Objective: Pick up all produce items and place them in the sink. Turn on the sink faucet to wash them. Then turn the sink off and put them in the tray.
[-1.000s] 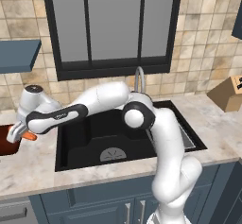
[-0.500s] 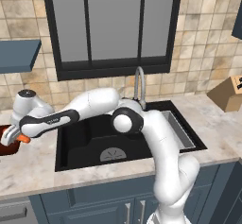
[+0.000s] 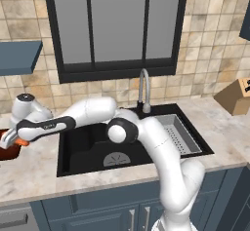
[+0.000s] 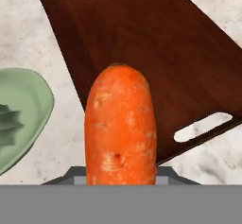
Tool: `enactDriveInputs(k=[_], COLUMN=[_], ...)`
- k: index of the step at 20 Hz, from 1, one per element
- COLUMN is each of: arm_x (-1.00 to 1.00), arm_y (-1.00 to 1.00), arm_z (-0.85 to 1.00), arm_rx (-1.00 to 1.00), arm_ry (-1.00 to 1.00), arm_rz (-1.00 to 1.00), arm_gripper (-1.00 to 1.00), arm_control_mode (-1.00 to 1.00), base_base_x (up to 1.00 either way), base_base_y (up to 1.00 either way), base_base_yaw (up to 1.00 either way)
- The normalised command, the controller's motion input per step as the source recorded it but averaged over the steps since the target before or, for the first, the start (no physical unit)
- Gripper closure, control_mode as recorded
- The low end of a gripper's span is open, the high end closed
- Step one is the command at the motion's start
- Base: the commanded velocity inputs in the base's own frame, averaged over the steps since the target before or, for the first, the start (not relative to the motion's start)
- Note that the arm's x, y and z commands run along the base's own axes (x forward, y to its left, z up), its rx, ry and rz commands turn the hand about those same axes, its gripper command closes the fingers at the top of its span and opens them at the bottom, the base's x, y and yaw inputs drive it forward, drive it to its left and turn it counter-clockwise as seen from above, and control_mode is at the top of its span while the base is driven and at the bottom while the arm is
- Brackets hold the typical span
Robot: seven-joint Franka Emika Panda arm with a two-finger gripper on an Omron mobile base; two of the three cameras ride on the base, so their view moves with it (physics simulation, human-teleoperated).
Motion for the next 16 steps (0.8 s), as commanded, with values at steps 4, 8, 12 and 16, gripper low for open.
enactDriveInputs(k=[4,8,12,16], arm_x=[0.25,0.02,0.07,0.12], arm_y=[0.27,0.07,0.01,0.08], arm_z=[-0.16,0.00,-0.05,-0.24], arm_rx=[0.00,0.00,0.00,0.00], arm_ry=[0.00,0.01,0.02,0.01], arm_rz=[0.00,0.00,0.00,0.00], arm_gripper=[1.00,1.00,1.00,1.00], arm_control_mode=[-1.00,-1.00,-1.00,-1.00], base_base_x=[0.00,0.00,0.00,0.00], base_base_y=[0.00,0.00,0.00,0.00], base_base_yaw=[0.00,0.00,0.00,0.00])
